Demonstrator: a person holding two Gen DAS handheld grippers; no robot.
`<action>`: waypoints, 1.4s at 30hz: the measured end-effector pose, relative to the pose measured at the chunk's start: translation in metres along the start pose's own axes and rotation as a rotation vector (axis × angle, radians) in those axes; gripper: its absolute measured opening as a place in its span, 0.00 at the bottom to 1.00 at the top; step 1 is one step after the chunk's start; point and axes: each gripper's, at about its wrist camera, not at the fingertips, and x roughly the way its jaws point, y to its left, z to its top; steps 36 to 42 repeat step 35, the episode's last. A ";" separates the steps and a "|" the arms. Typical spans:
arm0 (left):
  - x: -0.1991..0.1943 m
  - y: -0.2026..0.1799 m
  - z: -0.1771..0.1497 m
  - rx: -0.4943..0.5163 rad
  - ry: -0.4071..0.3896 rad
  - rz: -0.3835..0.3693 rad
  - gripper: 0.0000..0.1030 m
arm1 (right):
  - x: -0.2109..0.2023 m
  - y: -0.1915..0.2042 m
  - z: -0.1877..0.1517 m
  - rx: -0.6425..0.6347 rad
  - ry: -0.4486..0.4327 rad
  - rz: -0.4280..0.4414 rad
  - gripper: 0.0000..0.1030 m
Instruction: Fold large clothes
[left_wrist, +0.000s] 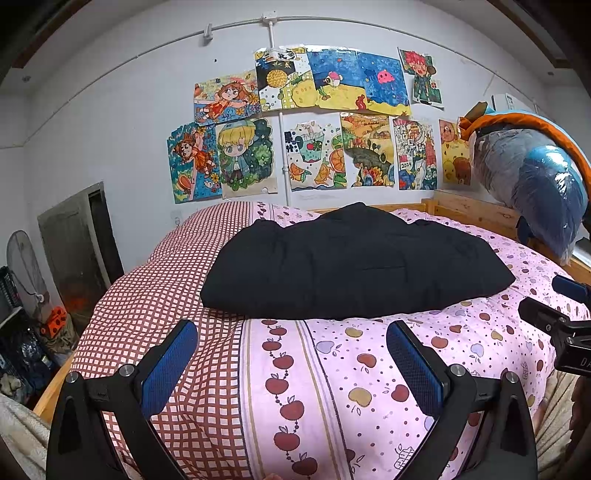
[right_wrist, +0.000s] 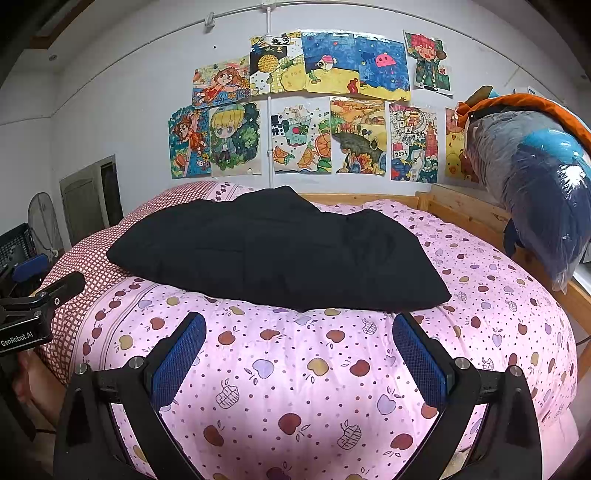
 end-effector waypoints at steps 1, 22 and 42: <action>0.000 -0.001 -0.001 -0.001 0.001 0.000 1.00 | 0.000 0.000 0.000 0.000 0.001 0.000 0.96; 0.010 0.017 -0.004 -0.026 0.028 0.043 1.00 | 0.001 0.002 0.000 0.001 0.003 0.002 0.96; 0.012 0.019 -0.005 -0.010 0.028 0.043 1.00 | 0.003 0.003 -0.002 0.007 0.011 0.004 0.96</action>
